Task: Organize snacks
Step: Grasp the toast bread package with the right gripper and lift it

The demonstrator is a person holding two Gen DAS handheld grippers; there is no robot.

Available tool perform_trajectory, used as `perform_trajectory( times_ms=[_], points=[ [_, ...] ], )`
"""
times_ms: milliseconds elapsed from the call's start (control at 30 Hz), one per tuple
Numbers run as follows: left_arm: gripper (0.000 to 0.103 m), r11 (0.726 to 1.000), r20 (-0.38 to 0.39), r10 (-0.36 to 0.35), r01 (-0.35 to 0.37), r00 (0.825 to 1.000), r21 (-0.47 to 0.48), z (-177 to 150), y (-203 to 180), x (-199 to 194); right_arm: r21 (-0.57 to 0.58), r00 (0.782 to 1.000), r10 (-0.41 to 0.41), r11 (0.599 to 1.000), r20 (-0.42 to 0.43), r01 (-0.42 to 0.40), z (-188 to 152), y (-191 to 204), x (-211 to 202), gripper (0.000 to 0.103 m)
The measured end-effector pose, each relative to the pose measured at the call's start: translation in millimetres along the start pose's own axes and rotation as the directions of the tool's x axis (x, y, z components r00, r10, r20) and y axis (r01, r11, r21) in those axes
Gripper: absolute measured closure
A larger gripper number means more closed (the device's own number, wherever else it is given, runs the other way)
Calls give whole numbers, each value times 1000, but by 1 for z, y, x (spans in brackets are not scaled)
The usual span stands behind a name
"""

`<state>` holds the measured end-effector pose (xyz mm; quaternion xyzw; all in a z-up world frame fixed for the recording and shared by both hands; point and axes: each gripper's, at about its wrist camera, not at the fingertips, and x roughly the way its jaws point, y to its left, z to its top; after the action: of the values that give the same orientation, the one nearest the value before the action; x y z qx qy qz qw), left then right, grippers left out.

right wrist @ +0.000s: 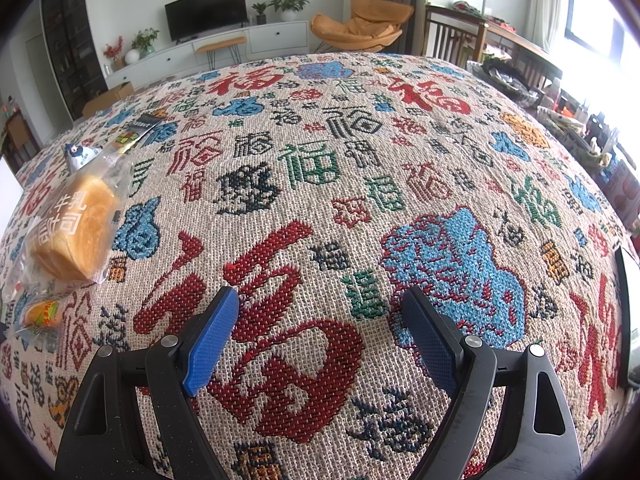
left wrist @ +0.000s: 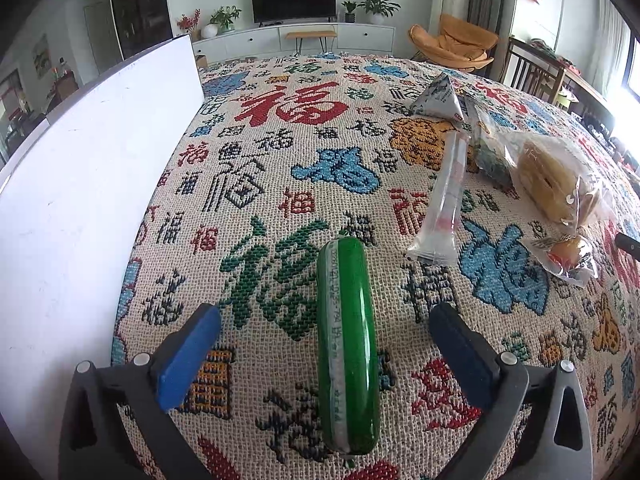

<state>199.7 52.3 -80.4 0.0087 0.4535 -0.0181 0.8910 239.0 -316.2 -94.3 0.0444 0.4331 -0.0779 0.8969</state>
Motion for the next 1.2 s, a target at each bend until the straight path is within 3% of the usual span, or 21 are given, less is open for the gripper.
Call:
perform_trajectory(
  times_ms=[167, 200, 233, 300, 400, 433, 567, 633, 667, 833, 900, 967, 1067, 1200],
  points=[
    [0, 1000, 0, 0, 0, 1000, 0, 0, 0, 0, 3, 1000, -8, 1000, 0, 8, 0, 1, -3, 18],
    [0, 1000, 0, 0, 0, 1000, 0, 0, 0, 0, 13, 1000, 21, 1000, 11, -21, 1, 3, -9, 18],
    [0, 1000, 0, 0, 0, 1000, 0, 0, 0, 0, 24, 994, 95, 995, 49, -97, 3, 6, -20, 18],
    [0, 1000, 0, 0, 0, 1000, 0, 0, 0, 0, 2, 958, 260, 965, 119, -262, 13, 27, -46, 18],
    [0, 1000, 0, 0, 0, 1000, 0, 0, 0, 0, -111, 920, 381, 922, 90, -371, 35, 77, -63, 18],
    [0, 1000, 0, 0, 0, 1000, 0, 0, 0, 0, -156, 920, 386, 915, 61, -373, 43, 98, -63, 18],
    [0, 1000, 0, -1, 1, 1000, 0, 0, 0, 0, -290, 963, 263, 919, -62, -269, 58, 168, -25, 18],
    [0, 1000, 0, -1, 1, 1000, -1, 0, 0, 0, -333, 978, 121, 927, -171, -173, 52, 191, 17, 5],
    [0, 1000, 0, -1, 1, 1000, -1, 0, 0, 0, -324, 984, 108, 934, -140, -149, 51, 192, 24, 5],
    [0, 1000, 0, -1, 1, 1000, -1, 0, 0, 1, -158, 970, 209, 961, -127, -228, 55, 164, 31, 11],
    [0, 1000, 0, -1, 1, 1000, -1, 0, 0, 1, -179, 967, 232, 952, -108, -248, 51, 159, 21, 23],
    [0, 1000, 0, -1, 1, 1000, -1, 0, 0, 1, -210, 968, 238, 945, -80, -250, 47, 154, 8, 28],
    [0, 1000, 0, -1, 1, 1000, -1, 1, 0, 1, -221, 969, 245, 945, -4, -240, 39, 136, -22, 28],
    [0, 1000, 0, -1, 1, 1000, -1, 1, 0, 1, -239, 976, 185, 959, 119, -153, 19, 100, -54, 27]
  ],
)
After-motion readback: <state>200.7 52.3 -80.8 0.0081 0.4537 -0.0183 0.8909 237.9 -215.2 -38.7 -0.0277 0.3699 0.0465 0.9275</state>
